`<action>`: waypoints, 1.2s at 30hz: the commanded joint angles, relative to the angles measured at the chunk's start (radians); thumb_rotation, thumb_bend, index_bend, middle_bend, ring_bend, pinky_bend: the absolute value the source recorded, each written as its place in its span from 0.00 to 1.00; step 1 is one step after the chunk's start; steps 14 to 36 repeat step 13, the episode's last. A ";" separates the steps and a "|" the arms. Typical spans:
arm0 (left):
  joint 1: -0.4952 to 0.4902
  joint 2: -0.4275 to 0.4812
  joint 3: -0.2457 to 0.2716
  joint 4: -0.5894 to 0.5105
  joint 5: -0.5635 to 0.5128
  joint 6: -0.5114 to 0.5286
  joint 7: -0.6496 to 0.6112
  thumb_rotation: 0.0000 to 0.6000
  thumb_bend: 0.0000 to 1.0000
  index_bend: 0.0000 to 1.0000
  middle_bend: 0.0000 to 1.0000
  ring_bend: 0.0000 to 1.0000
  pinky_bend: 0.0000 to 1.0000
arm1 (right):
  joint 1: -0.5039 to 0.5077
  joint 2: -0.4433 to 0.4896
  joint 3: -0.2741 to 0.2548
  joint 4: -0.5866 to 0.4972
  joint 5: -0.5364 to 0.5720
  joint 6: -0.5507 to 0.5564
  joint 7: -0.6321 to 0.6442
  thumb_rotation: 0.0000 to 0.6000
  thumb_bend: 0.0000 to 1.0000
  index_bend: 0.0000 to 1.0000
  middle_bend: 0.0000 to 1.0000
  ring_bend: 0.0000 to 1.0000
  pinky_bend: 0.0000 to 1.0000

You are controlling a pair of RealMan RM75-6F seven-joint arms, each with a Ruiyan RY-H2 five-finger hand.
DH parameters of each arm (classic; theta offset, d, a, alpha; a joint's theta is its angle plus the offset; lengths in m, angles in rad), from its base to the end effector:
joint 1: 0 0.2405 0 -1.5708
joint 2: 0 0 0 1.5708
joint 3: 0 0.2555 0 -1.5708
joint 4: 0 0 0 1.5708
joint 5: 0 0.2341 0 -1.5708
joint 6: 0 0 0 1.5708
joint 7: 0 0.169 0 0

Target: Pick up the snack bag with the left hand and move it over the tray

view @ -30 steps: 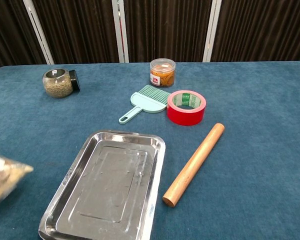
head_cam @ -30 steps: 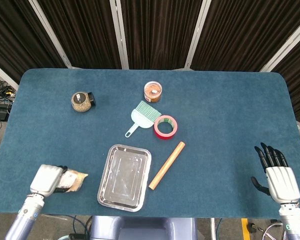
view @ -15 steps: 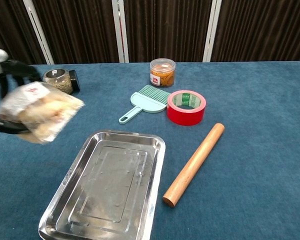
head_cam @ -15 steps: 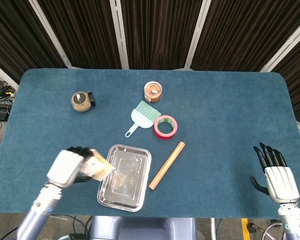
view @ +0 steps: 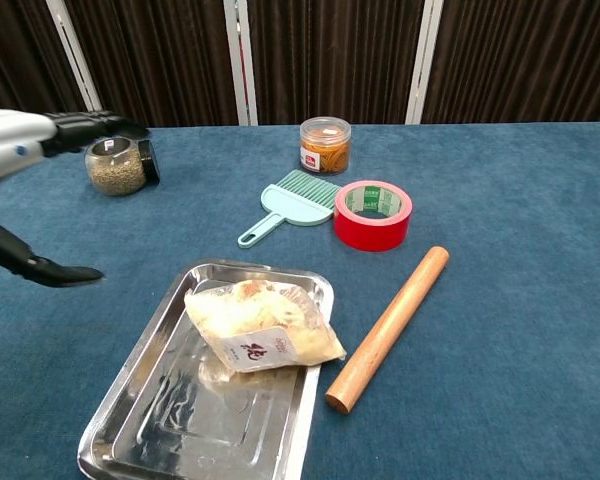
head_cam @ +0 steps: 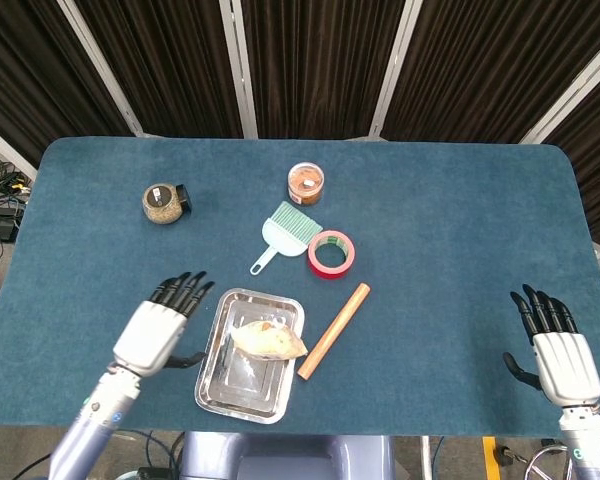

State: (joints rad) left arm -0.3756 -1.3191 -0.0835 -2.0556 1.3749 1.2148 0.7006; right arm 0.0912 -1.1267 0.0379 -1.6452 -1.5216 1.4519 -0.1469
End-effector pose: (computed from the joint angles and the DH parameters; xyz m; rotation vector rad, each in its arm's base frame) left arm -0.1268 0.2409 0.0254 -1.8301 -0.8083 -0.9509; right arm -0.3099 -0.2062 0.1222 1.4716 -0.8396 0.8175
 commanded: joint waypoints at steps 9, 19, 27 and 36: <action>0.230 0.196 0.137 0.260 0.194 0.293 -0.417 1.00 0.08 0.00 0.00 0.00 0.01 | 0.003 -0.007 -0.002 -0.005 0.001 -0.008 -0.021 1.00 0.30 0.00 0.00 0.00 0.09; 0.281 0.216 0.158 0.359 0.197 0.346 -0.508 1.00 0.07 0.00 0.00 0.00 0.00 | 0.006 -0.011 -0.001 -0.003 0.005 -0.013 -0.030 1.00 0.30 0.00 0.00 0.00 0.09; 0.281 0.216 0.158 0.359 0.197 0.346 -0.508 1.00 0.07 0.00 0.00 0.00 0.00 | 0.006 -0.011 -0.001 -0.003 0.005 -0.013 -0.030 1.00 0.30 0.00 0.00 0.00 0.09; 0.281 0.216 0.158 0.359 0.197 0.346 -0.508 1.00 0.07 0.00 0.00 0.00 0.00 | 0.006 -0.011 -0.001 -0.003 0.005 -0.013 -0.030 1.00 0.30 0.00 0.00 0.00 0.09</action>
